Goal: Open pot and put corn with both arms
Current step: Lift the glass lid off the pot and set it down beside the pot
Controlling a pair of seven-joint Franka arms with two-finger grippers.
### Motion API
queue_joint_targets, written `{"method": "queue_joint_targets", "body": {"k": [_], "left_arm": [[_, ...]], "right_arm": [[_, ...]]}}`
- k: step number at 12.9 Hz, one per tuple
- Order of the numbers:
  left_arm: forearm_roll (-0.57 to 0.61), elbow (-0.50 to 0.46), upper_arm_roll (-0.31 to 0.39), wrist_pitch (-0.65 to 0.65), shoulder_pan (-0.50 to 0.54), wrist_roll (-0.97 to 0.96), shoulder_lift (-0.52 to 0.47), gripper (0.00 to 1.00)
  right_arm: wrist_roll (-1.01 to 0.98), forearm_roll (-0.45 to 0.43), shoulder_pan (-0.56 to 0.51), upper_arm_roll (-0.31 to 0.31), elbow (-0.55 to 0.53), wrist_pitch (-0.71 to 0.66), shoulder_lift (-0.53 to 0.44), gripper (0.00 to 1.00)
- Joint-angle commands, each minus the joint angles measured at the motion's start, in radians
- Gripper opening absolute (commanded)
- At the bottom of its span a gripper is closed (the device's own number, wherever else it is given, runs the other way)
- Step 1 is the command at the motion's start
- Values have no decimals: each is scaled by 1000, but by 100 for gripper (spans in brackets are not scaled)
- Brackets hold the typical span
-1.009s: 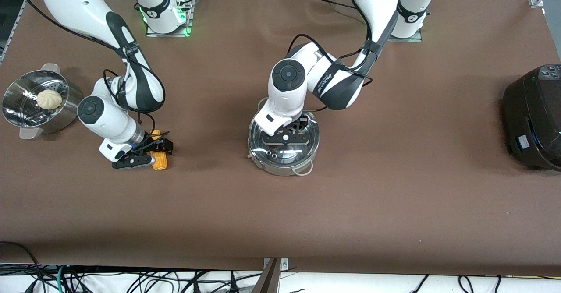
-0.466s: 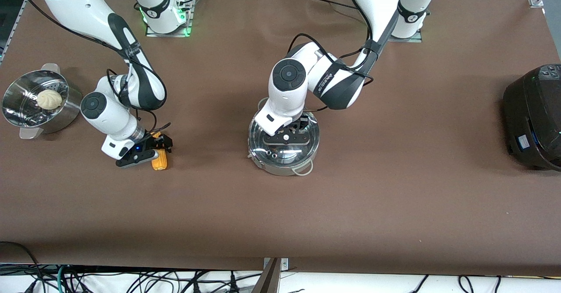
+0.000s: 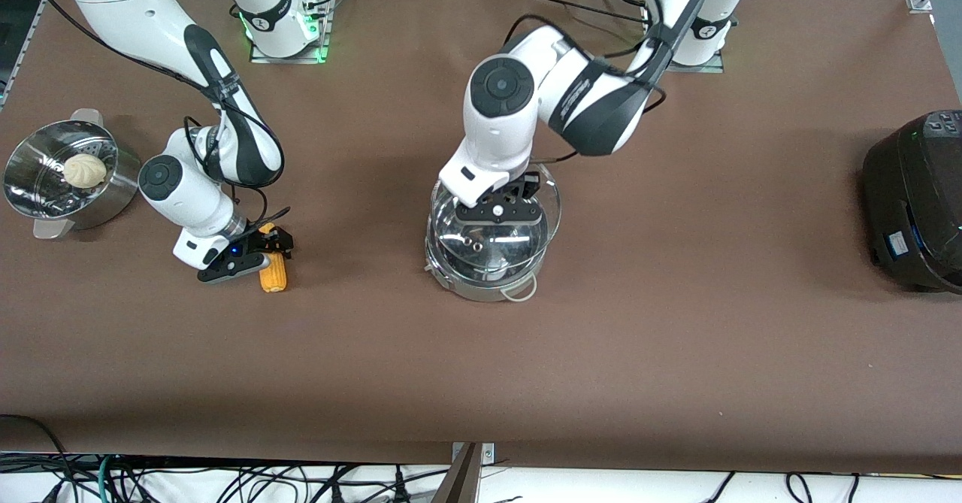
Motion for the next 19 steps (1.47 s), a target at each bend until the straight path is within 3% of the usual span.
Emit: {"method": "queue_joint_targets", "body": {"k": [1, 5, 8, 12, 15, 17, 19], "left_arm": [[3, -2, -1, -79, 24, 3, -73, 19], [15, -12, -1, -174, 85, 47, -115, 18], [15, -48, 0, -264, 165, 234, -150, 18], [18, -177, -1, -269, 329, 597, -198, 18], [78, -258, -1, -220, 381, 671, -201, 18], [97, -365, -1, -133, 410, 734, -238, 18], [100, -531, -1, 24, 442, 774, -293, 19]], "right_arm": [[-25, 10, -16, 8, -16, 47, 14, 100], [-25, 10, -18, 9, -10, 54, 22, 100], [-24, 10, -16, 9, -8, 54, 22, 100], [-8, 11, -18, 23, -5, 54, 23, 98], [2, 13, -16, 26, -2, 54, 23, 83], [2, 13, -14, 26, 2, 54, 28, 79], [2, 11, -14, 26, 2, 60, 29, 56]]}}
